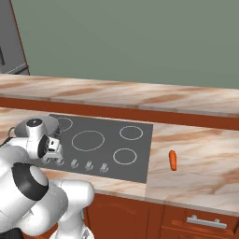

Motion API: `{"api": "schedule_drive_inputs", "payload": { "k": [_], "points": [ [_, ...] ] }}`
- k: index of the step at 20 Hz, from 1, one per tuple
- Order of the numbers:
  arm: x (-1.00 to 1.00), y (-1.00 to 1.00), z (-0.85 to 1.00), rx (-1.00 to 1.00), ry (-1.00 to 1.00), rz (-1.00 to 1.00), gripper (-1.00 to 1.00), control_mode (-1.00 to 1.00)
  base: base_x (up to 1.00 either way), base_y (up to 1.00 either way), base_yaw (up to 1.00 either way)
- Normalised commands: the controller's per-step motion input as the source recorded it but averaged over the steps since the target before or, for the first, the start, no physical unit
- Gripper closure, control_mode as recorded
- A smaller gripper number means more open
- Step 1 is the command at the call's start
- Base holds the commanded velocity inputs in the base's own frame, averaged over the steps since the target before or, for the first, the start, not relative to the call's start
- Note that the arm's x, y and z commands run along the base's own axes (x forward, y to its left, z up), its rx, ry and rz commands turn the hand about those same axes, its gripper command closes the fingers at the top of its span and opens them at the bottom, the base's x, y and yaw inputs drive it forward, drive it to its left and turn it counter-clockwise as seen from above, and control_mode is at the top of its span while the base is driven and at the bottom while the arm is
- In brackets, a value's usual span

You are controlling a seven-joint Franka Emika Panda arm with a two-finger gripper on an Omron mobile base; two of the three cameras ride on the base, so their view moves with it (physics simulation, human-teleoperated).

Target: Turn on the burner for the pot on the stove. Wait thirty seconds for the pot to heat up. Then add the carrot to the pot.

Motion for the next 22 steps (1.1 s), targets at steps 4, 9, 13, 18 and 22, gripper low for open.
{"api": "schedule_drive_inputs", "payload": {
  "k": [4,9,13,18,22],
  "points": [
    [0.00,0.07,-0.08,0.00,0.00,0.00,-1.00,-1.00,0.00,0.00,0.00],
    [0.00,0.08,-0.19,0.00,0.00,0.00,-1.00,-1.00,0.00,0.00,0.00],
    [0.01,0.04,-0.10,0.00,0.00,0.00,-1.00,-1.00,0.00,0.00,0.00],
    [0.06,0.01,0.00,0.00,0.00,0.00,-1.00,-1.00,0.00,0.00,0.00],
    [0.12,0.00,0.00,0.00,0.00,0.00,-1.00,-1.00,0.00,0.00,0.00]
  ]
}}
